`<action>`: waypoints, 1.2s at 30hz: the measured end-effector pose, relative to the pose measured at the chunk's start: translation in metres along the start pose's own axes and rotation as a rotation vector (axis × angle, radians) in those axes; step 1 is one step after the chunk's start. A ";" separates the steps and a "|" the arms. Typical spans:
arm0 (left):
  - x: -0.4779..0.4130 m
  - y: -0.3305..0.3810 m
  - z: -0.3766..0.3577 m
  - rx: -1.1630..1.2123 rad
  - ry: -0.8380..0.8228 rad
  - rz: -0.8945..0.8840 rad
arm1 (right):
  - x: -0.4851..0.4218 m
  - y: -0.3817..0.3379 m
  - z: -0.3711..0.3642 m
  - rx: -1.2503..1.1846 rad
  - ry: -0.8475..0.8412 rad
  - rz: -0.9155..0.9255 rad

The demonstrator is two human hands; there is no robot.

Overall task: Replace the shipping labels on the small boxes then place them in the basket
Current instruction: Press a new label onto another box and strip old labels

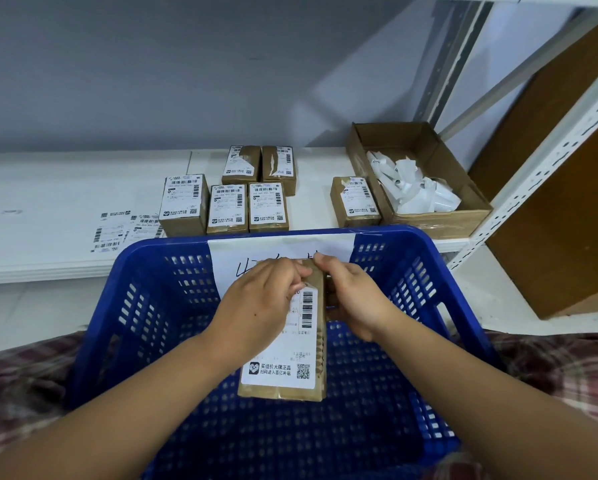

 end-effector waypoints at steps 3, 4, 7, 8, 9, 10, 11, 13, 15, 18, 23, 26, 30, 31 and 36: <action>0.001 -0.003 -0.002 0.088 -0.047 0.040 | -0.001 0.001 0.001 -0.008 -0.001 -0.004; 0.000 -0.002 -0.001 0.087 -0.050 0.030 | -0.001 0.001 0.001 -0.014 -0.005 -0.004; 0.000 -0.001 -0.002 0.101 -0.066 0.005 | -0.002 0.000 0.002 -0.033 -0.008 0.001; 0.000 -0.002 -0.003 0.131 -0.081 0.027 | -0.002 -0.001 0.003 -0.036 -0.007 0.003; 0.001 -0.003 -0.004 0.160 -0.099 0.047 | -0.002 -0.001 0.004 -0.038 -0.007 0.004; 0.001 -0.004 -0.004 0.175 -0.111 0.052 | -0.002 -0.001 0.004 -0.043 -0.010 0.004; 0.002 -0.003 -0.005 0.179 -0.123 0.044 | -0.002 -0.001 0.004 -0.049 -0.013 0.003; 0.003 0.002 -0.006 0.175 -0.150 0.004 | -0.002 -0.001 0.005 -0.063 -0.013 -0.003; 0.002 0.006 -0.006 0.149 -0.154 -0.030 | -0.003 -0.001 0.006 -0.071 0.000 -0.008; -0.002 0.011 0.003 0.025 -0.091 -0.092 | -0.004 -0.002 0.011 -0.074 0.045 0.002; 0.001 0.015 0.003 -0.111 -0.051 -0.217 | -0.004 -0.004 0.012 -0.012 0.050 0.016; 0.004 0.016 0.001 -0.145 -0.044 -0.232 | -0.003 -0.002 0.003 0.018 -0.034 0.017; 0.002 0.020 0.008 -0.132 0.004 -0.238 | -0.005 0.006 -0.001 -0.056 -0.062 -0.017; 0.001 0.021 0.010 -0.129 0.016 -0.244 | -0.004 0.006 -0.001 -0.065 -0.062 -0.018; -0.003 0.028 0.017 -0.137 0.075 -0.246 | -0.005 -0.005 0.004 -0.054 -0.021 0.058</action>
Point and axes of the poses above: each hand's wrist, its own x-axis away from the middle knuckle, its own z-axis out of the back of the hand, y = z × x, the point moved 9 cm from there along -x, towards the middle knuckle, and after that the axes turned 4 degrees about y, right-handed, at the moved point
